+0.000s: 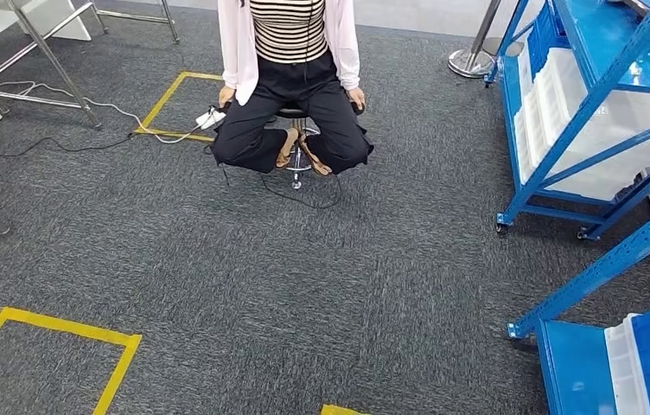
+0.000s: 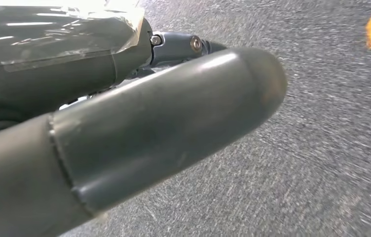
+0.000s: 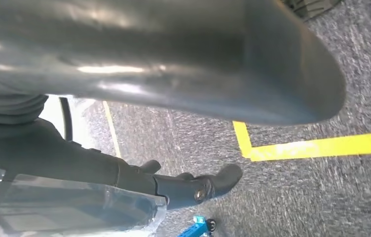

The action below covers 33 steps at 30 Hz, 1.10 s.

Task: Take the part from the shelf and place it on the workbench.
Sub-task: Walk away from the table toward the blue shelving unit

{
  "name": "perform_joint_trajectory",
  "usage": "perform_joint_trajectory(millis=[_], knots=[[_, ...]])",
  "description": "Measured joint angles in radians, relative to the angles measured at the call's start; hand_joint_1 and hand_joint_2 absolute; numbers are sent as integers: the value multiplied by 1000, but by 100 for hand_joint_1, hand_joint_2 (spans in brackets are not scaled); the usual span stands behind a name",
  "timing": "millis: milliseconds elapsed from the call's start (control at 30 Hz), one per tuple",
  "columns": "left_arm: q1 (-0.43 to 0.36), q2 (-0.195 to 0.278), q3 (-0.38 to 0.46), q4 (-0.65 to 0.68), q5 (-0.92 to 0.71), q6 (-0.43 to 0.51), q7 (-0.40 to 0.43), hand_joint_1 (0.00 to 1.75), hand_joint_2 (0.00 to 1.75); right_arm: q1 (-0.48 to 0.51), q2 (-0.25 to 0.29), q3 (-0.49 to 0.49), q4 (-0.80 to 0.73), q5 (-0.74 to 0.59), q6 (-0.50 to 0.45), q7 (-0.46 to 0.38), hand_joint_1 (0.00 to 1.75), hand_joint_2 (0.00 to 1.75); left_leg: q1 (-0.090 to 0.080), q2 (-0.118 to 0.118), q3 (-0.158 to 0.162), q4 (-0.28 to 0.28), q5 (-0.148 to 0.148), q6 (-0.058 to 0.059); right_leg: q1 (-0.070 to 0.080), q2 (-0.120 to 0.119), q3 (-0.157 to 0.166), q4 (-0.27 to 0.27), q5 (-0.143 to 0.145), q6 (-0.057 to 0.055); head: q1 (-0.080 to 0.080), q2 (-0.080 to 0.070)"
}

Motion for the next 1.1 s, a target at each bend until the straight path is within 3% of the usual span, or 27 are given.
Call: perform_joint_trajectory(millis=[33, 100, 167, 200, 233, 267, 300, 367, 433, 467, 533, 600, 667, 733, 767, 800, 833, 900, 967, 1033, 1100], knots=[[-2, 0, 0, 0, 0, 0, 0, 0, 0, 1, -1, 0, 0, 0, 0, -1, 0, 0, 3, -4, 2, 4, -6, -6, -2, 10, 1, -2, 2, -7, -2, 0], [-4, -1, 0, 0, -1, 0, 2, 0, 0, 1, -2, -2, 0, -1, -1, -3, 0, 0, 8, -45, -17, 55, -45, -14, -11, 30, 5, -7, 9, -24, -6, 0], [-2, -2, 0, 1, -1, 1, 5, 0, 0, 0, -1, -2, 0, 0, -1, -4, 0, 0, 11, -95, -73, 180, -115, -17, -11, 50, 5, -7, 13, -34, -10, 0], [-2, -2, 0, 1, -1, 1, 8, 0, 0, 0, -1, -3, 0, 1, -1, -4, 0, 0, 10, -106, -105, 244, -140, -17, -8, 62, 5, -6, 14, -35, -12, 0], [-1, -2, 0, 1, 0, 2, 10, 0, 0, 0, 0, -3, 1, 2, -1, -4, 0, 0, 10, -110, -127, 283, -147, -17, -6, 74, 5, -6, 13, -35, -12, 0], [0, -2, 1, 2, 0, 3, 13, 0, 0, 1, -1, -3, 1, 3, -1, -4, 0, 0, 11, -112, -133, 286, -133, -16, -4, 87, 6, -5, 13, -35, -12, 0], [1, -2, 1, 2, 0, 4, 15, 0, 0, 1, -2, -3, 1, 4, -1, -4, 0, 0, 11, -115, -120, 249, -100, -15, -3, 101, 7, -4, 13, -35, -12, 0], [1, -3, 1, 2, 0, 5, 17, 0, 0, -1, -2, -3, 1, 5, -1, 0, 0, 0, 14, -150, -66, 115, -25, -11, -1, 127, 7, 1, 12, -33, -12, 0], [1, -4, 1, 2, -1, 5, 19, 0, 0, -4, -2, -3, 1, 5, -1, 7, 0, 0, 15, -180, -34, 34, 6, -6, 4, 147, 0, 6, 12, -27, -11, 0], [0, -5, 1, 2, -2, 5, 20, 0, 0, -4, -2, -3, 1, 5, -1, 11, 0, 0, 12, -181, -32, 25, 5, -2, 5, 156, -6, 7, 13, -21, -10, 0], [-2, -6, 1, 2, -4, 4, 23, 0, 0, -1, -3, -3, 1, 5, -1, 18, 0, 0, 6, -159, -30, 19, 13, 13, 2, 164, -18, 7, 16, -9, -10, 0], [-4, -7, 1, 1, -6, 4, 25, 0, 0, 0, -3, -4, 2, 5, -2, 25, 0, 0, 6, -135, -29, 9, 21, 30, 0, 126, -44, 51, -7, -7, -8, 0], [-4, -6, 1, 1, -10, 3, 28, 0, 0, -3, -3, -5, 3, 4, -3, 31, 0, 0, 4, -109, -31, 5, 24, 39, -1, 77, -103, 170, -66, -12, -5, 0], [-3, -6, 1, 1, -12, 3, 32, 0, 0, -3, -2, -5, 3, 4, -3, 36, 0, 0, 2, -81, -33, 6, 24, 41, -4, 63, -157, 284, -110, -7, -3, 0], [-3, -6, 1, 2, -12, 3, 33, 0, 0, -2, -2, -6, 3, 3, -3, 38, 0, 0, 1, -67, -34, 6, 23, 40, -6, 60, -159, 295, -110, 0, -3, 0], [-3, -6, 1, 2, -12, 3, 33, 0, 0, 0, -2, -6, 3, 3, -3, 40, 0, 0, 1, -55, -33, 6, 23, 39, -8, 55, -139, 264, -96, 9, -2, 0], [-4, -6, 1, 2, -13, 3, 33, 0, 0, 0, -3, -6, 3, 3, -4, 41, 0, 0, 1, -44, -32, 6, 21, 37, -11, 43, -100, 196, -72, 18, -2, 0], [-4, -6, 1, 1, -13, 3, 33, 0, 0, -2, -3, -6, 3, 2, -4, 42, 0, 0, -2, -24, -25, 7, 16, 28, -12, -7, -21, 56, -27, 23, -2, 0], [-4, -6, 1, 1, -14, 2, 34, 0, 0, -4, -2, -7, 3, 2, -4, 43, 0, 0, -6, -6, -16, 7, 9, 14, -6, -32, 3, 5, -10, 11, -3, 0], [-7, -8, 1, 2, -16, 2, 35, 0, 0, -4, -2, -7, 3, 2, -6, 46, 0, 0, -2, 9, -7, 4, 4, 0, -5, -9, 2, 1, -5, -5, -5, 0], [-8, -10, 0, 2, -20, 2, 35, 0, 0, -3, -3, -8, 4, 2, -8, 48, 0, 0, 5, -26, -14, 34, -24, -12, -11, 15, 9, -4, 1, -21, -8, 0]])
